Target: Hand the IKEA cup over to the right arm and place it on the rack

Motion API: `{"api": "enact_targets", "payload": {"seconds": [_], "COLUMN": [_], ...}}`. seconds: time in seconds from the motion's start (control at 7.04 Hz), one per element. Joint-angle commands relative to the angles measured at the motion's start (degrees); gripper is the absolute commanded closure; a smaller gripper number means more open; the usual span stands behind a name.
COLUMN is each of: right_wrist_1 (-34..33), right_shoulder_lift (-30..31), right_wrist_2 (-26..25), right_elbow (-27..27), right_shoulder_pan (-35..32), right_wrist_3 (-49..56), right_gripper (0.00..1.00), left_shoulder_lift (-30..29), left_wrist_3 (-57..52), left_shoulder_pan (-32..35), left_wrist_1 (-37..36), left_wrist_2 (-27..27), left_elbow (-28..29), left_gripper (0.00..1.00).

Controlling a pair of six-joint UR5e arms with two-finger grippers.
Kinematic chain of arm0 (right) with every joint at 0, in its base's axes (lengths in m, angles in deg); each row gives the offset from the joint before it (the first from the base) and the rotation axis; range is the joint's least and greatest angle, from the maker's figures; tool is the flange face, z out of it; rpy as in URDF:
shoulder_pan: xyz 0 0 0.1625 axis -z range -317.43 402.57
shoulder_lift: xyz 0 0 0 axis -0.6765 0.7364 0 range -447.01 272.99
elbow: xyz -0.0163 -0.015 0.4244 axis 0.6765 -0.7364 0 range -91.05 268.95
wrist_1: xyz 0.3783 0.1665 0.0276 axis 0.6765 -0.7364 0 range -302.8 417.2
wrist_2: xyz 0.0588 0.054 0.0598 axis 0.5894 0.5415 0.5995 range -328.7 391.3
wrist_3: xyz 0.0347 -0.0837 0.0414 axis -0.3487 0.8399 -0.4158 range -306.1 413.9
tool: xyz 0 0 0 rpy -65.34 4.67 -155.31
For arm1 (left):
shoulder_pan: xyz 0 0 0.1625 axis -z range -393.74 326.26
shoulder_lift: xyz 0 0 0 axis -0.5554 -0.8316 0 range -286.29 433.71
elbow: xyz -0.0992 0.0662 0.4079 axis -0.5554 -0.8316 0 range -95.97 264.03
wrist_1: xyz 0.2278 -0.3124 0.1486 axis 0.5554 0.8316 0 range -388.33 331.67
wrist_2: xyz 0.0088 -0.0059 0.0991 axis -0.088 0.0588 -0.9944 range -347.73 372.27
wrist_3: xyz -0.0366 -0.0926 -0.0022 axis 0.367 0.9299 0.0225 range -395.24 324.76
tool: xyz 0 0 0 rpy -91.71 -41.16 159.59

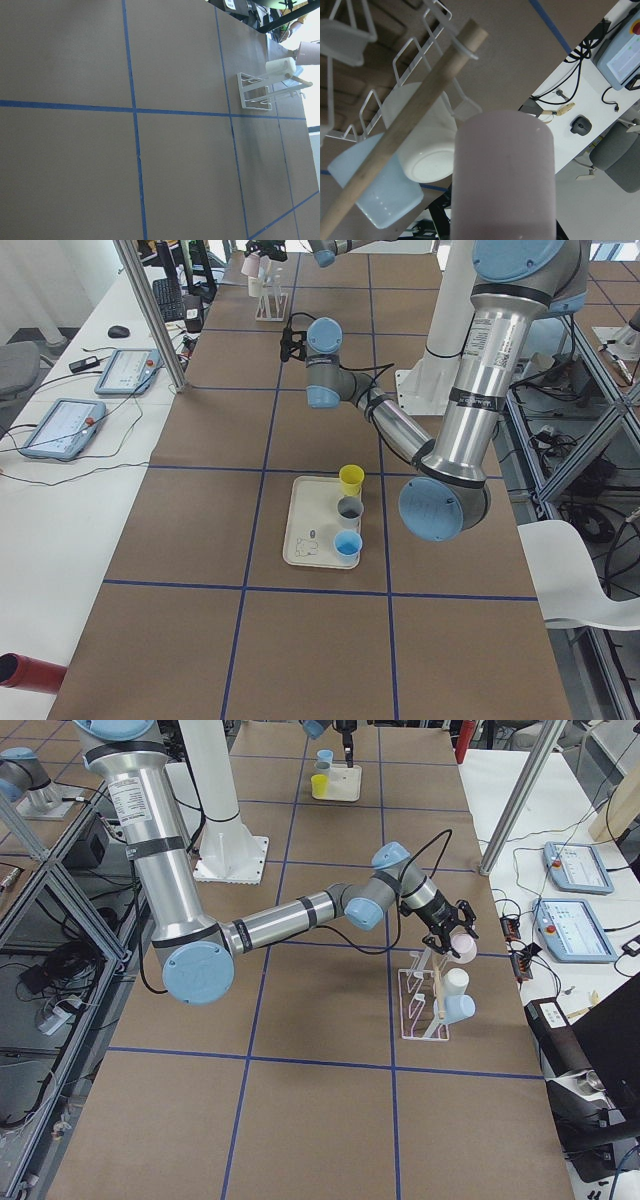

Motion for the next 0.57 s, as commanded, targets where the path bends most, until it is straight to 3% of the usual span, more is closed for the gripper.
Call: {"api": "enact_targets", "payload": {"seconds": [0.0, 0.43], "right_wrist_1": [0.00, 0.08], "right_shoulder_lift": [0.12, 1.25], "right_wrist_2": [-1.71, -2.95], "right_elbow": [-0.51, -0.87], "right_shoulder_pan": [1.59, 2.92], "right_wrist_3": [0.10, 0.19], "right_gripper": [1.00, 1.00], "left_shoulder_lift": [-0.02, -0.11], "left_wrist_3": [0.00, -0.09], "left_shoulder_pan": [-0.10, -0.10], "left_wrist_1": [0.00, 0.00], "left_wrist_2": [0.00, 0.00], "left_elbow": [0.10, 0.10], "left_gripper": [0.00, 0.00]}}
